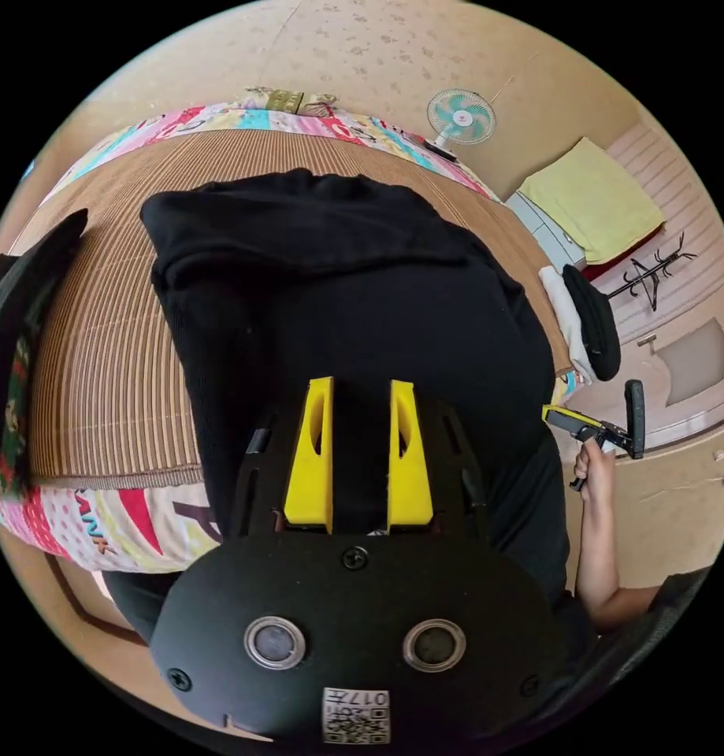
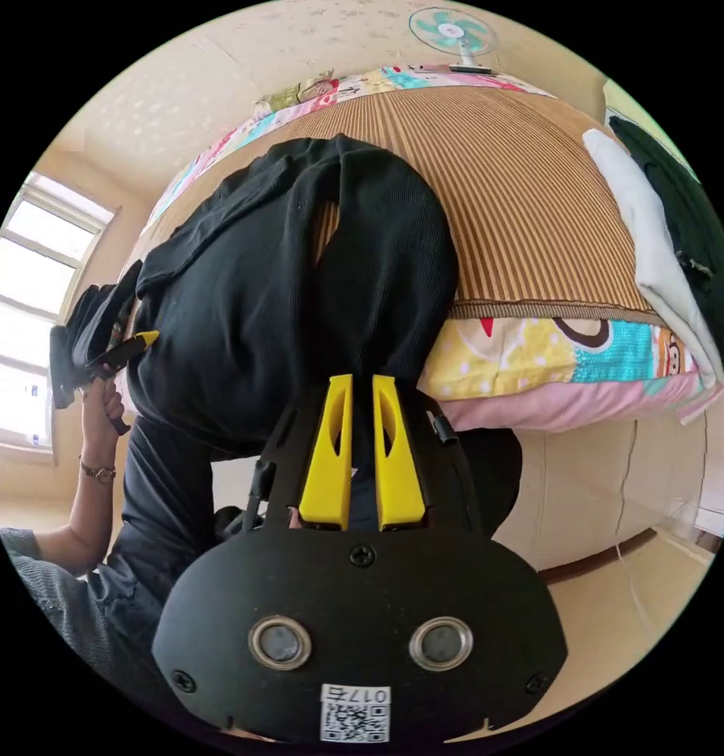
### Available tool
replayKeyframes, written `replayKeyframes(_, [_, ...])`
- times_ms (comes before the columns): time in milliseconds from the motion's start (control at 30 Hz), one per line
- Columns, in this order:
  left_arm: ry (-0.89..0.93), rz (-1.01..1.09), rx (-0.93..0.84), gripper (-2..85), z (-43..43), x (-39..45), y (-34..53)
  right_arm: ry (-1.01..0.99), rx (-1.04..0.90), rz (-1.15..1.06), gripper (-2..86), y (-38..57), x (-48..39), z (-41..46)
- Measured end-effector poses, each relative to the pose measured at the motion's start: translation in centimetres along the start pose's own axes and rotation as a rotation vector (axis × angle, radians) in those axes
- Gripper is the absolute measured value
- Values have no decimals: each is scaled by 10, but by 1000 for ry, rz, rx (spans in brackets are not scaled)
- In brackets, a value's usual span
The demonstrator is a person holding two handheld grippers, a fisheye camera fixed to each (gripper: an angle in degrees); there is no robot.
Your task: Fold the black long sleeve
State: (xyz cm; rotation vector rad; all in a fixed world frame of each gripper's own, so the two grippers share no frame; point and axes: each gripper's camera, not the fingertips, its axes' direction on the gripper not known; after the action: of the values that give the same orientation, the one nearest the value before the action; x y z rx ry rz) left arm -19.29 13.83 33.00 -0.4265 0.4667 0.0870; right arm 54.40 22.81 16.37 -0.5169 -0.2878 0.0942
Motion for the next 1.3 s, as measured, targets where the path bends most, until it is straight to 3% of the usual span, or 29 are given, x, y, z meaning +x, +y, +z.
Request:
replayKeyframes(67, [31, 19, -20, 12, -10, -22, 15, -177, 72, -52, 28, -5, 21, -34])
replayKeyframes(133, [57, 7, -42, 2, -17, -34, 19, -443, 289, -59, 27, 5, 59, -78])
replayKeyframes(200, [48, 0, -54, -2, -24, -41, 21, -679, 585, 111, 29, 33, 135, -122])
replayKeyframes(233, [36, -7, -55, -4, -28, -44, 22, -703, 642, 165, 31, 41, 153, -130])
replayKeyframes(300, [15, -15, -47, -5, -34, -46, 23, -590, 785, 436, 41, 80, 214, -148])
replayKeyframes(400, [10, -27, -30, -6, -36, -46, 27, -417, 792, 763, 81, 129, 264, -148])
replayKeyframes(567, [33, -68, -11, -6, -33, -42, 34, -354, 814, 769, 139, 187, 263, -128])
replayKeyframes(667, [39, -78, -28, -7, -30, -40, 32, -436, 870, 773, 147, 209, 259, -100])
replayKeyframes(833, [34, -73, -96, -7, -27, -37, 24, -434, 893, 778, 145, 192, 256, -82])
replayKeyframes(967, [75, -107, -134, -8, -23, -40, 22, -309, 884, 678, 65, 145, 230, -101])
replayKeyframes(1067, [118, -136, -165, -10, -22, -46, 20, -248, 993, 571, 41, 111, 162, -125])
replayKeyframes(1200, [110, -143, -187, -10, -23, -42, 20, -451, 1048, 244, 34, 17, 14, -143])
replayKeyframes(1300, [70, -138, -189, -10, -26, -31, 23, -625, 961, -83, 34, -56, -128, -139])
